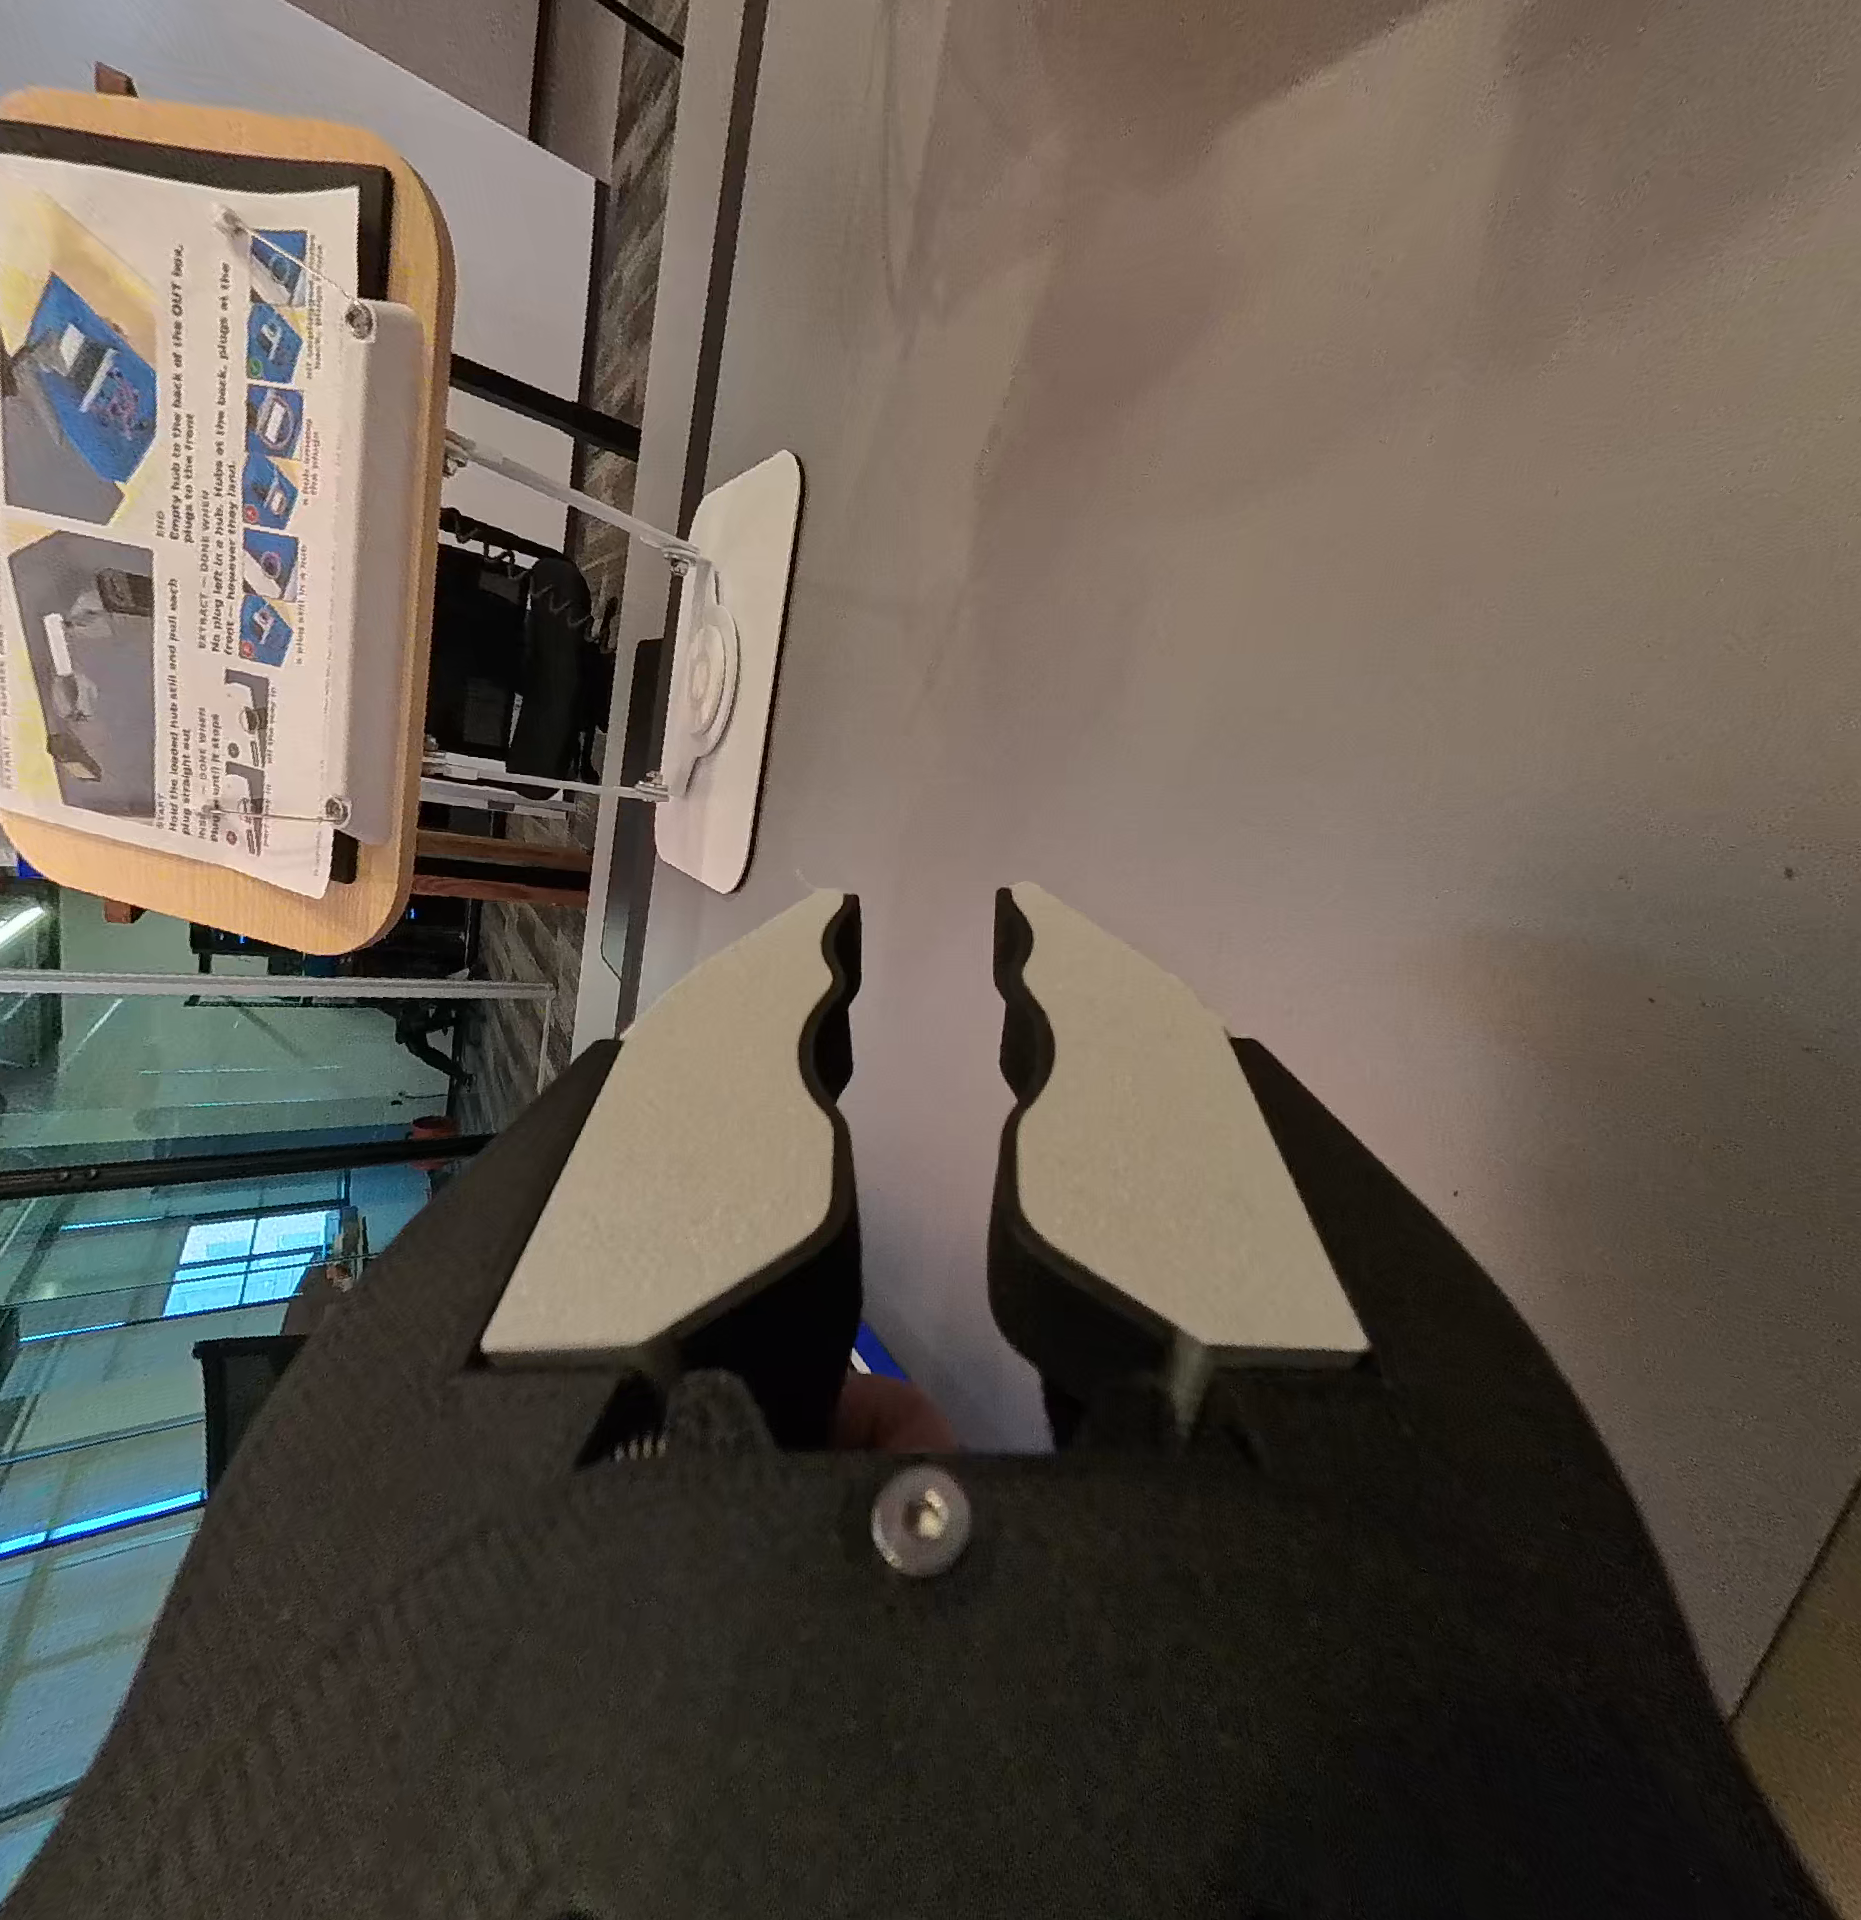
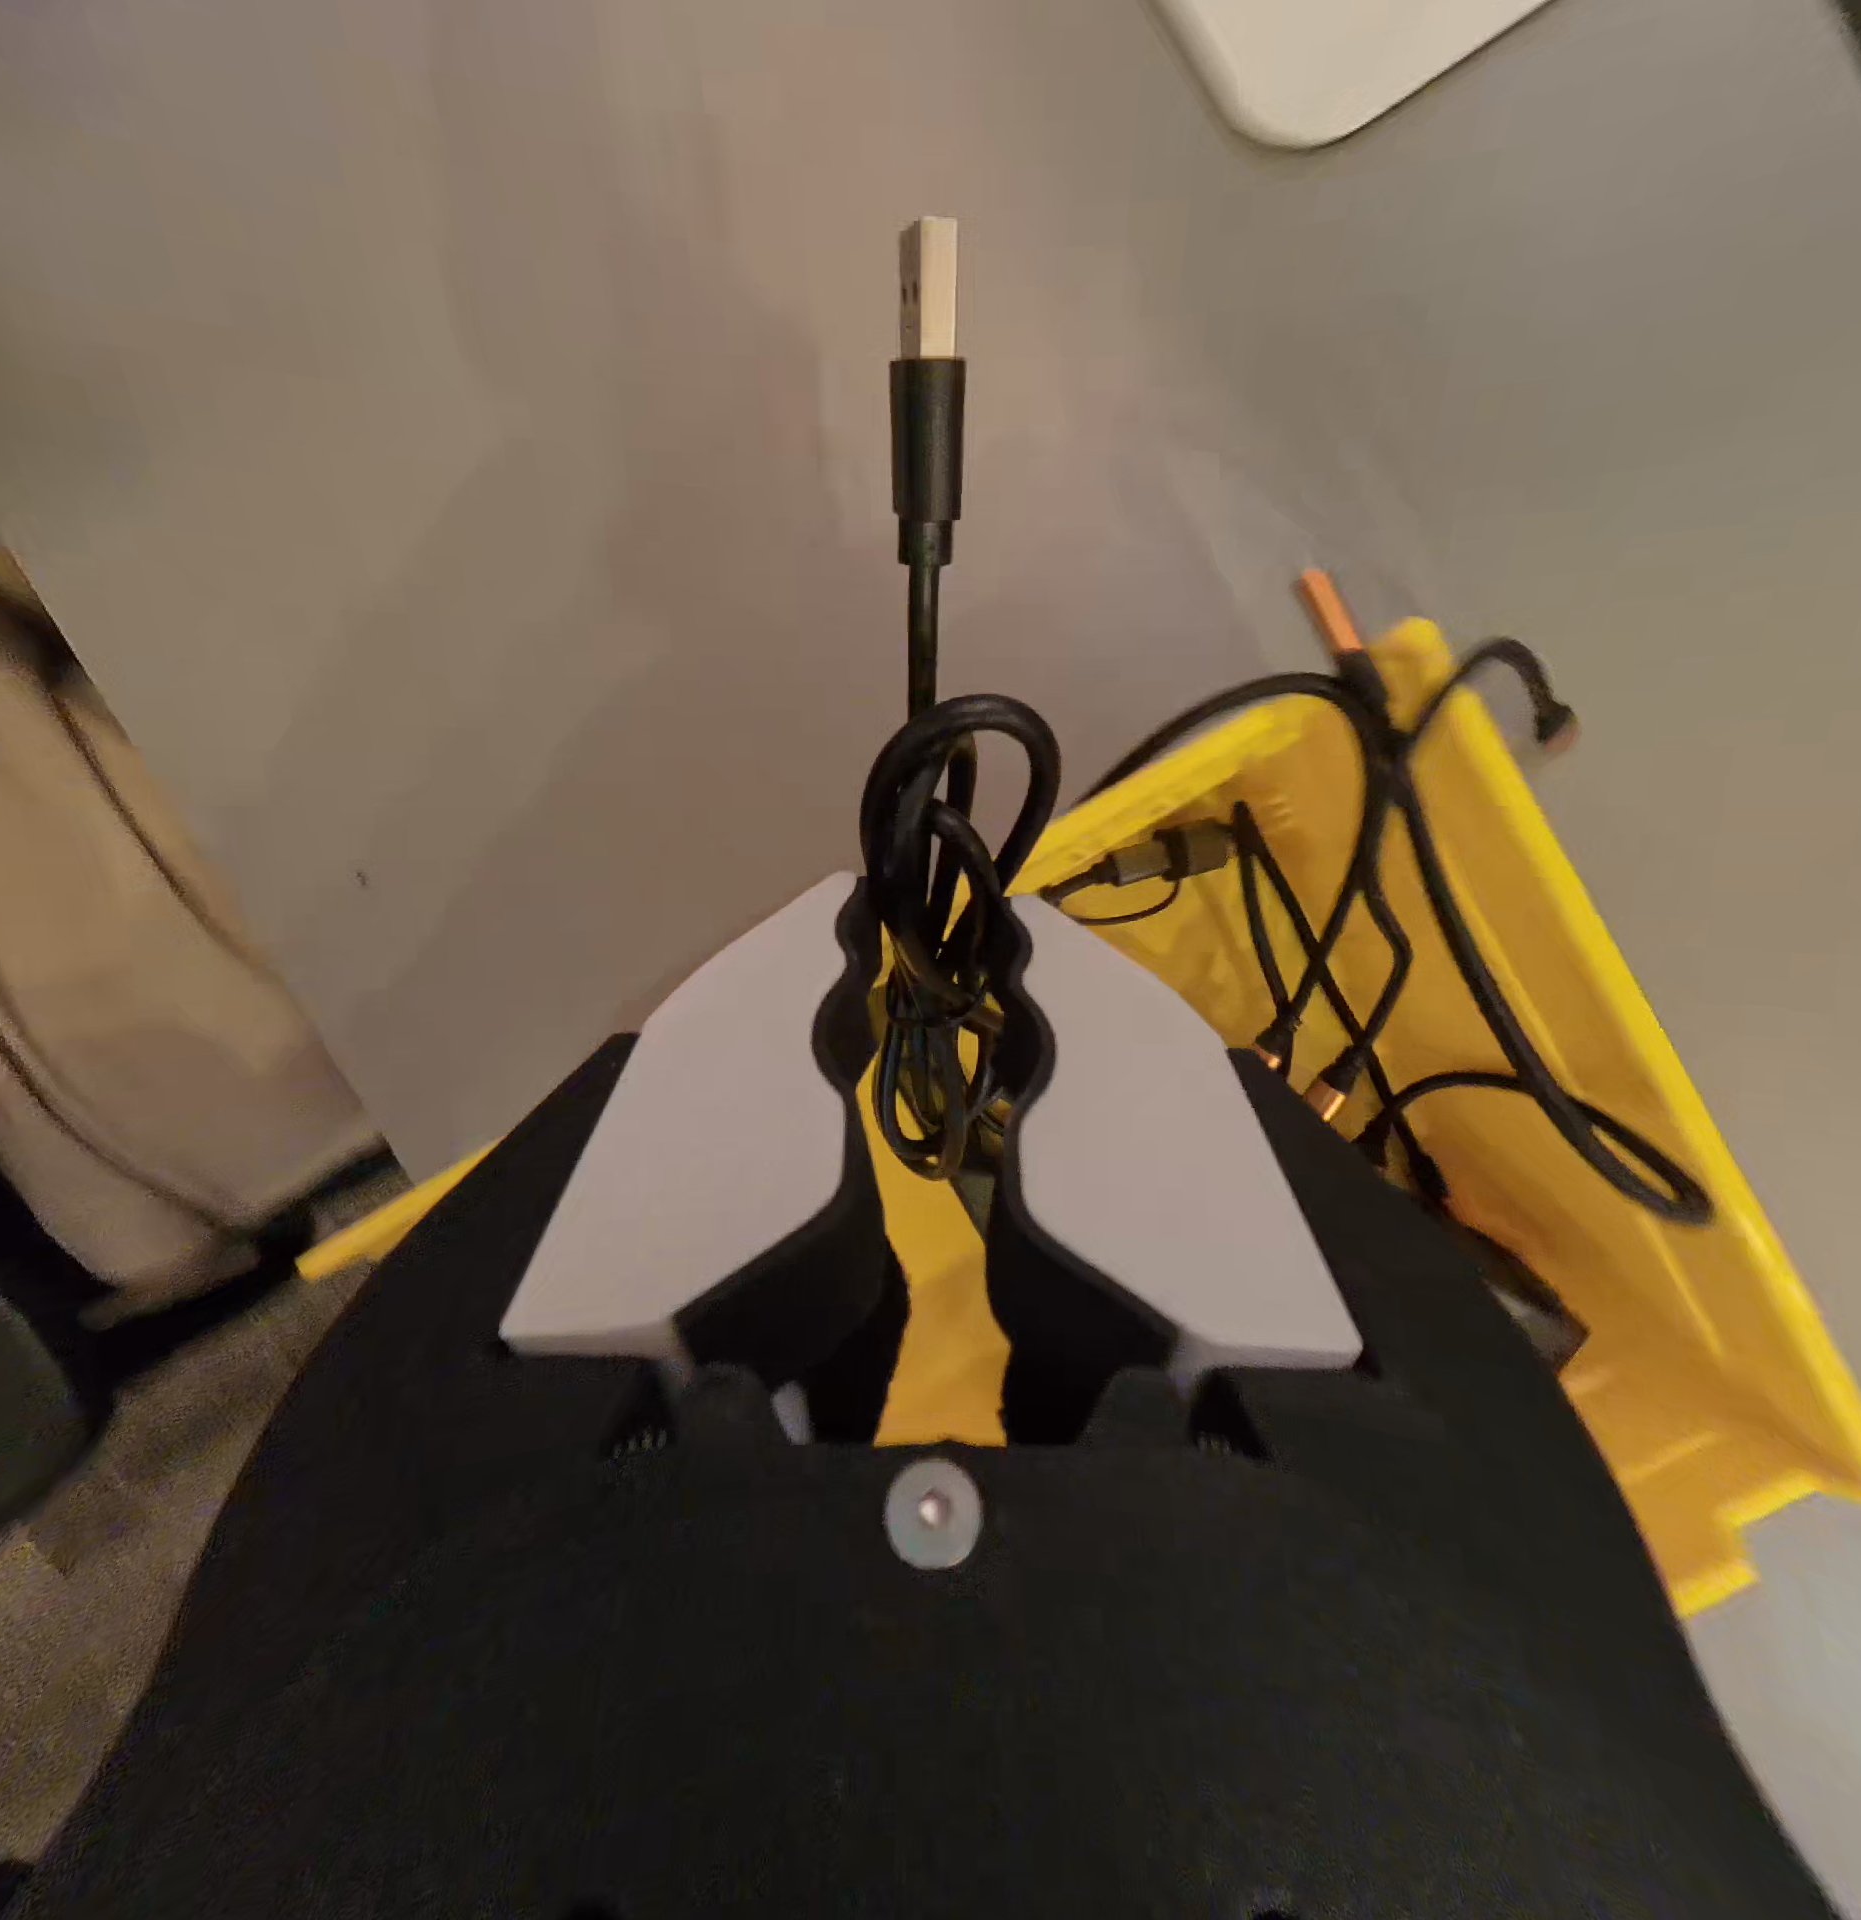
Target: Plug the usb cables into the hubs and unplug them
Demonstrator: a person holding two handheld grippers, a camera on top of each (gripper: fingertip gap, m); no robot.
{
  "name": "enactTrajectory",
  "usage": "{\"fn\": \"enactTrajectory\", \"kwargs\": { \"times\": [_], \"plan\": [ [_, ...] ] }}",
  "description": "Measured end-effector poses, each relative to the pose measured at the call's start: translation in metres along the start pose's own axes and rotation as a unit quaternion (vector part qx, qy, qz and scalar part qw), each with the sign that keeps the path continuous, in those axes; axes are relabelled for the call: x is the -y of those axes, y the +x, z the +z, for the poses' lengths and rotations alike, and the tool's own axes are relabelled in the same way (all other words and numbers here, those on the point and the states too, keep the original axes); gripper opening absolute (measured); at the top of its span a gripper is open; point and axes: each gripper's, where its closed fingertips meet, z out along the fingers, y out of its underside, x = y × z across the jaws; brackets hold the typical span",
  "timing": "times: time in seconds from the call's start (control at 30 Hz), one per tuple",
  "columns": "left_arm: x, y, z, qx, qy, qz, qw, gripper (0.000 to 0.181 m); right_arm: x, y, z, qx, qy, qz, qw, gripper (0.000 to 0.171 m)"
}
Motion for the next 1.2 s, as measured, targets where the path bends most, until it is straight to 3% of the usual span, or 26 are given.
{"fn": "enactTrajectory", "kwargs": {
  "times": [0.13, 0.6, 0.7, 0.9, 0.97, 1.1, 1.2],
  "plan": [
    [0.0, 0.001, 0.001, -0.003, 0.001, -0.001, 1.0, 0.025, -0.018, 0.043, -0.004, -0.026, 0.036, 0.13, 0.99, 0.019],
    [0.001, 0.007, 0.002, -0.009, -0.001, 0.007, 1.0, 0.025, -0.072, 0.076, 0.074, -0.097, -0.204, 0.122, 0.967, 0.018],
    [0.001, 0.006, 0.002, -0.008, 0.0, 0.008, 1.0, 0.025, -0.074, 0.079, 0.073, -0.105, -0.221, 0.118, 0.962, 0.02],
    [0.0, 0.007, 0.003, -0.012, -0.002, 0.006, 1.0, 0.025, -0.058, 0.07, 0.035, -0.118, -0.224, 0.063, 0.965, 0.053],
    [0.0, 0.007, 0.003, -0.012, -0.002, 0.007, 1.0, 0.025, -0.045, 0.061, 0.016, -0.11, -0.206, 0.047, 0.971, 0.049],
    [0.001, 0.007, 0.004, -0.012, -0.002, 0.005, 1.0, 0.025, 0.02, 0.07, -0.008, -0.126, -0.077, 0.035, 0.988, 0.049],
    [0.001, 0.008, 0.004, -0.012, -0.003, 0.009, 1.0, 0.025, 0.025, 0.092, 0.01, -0.131, -0.118, 0.052, 0.983, 0.051]
  ]
}}
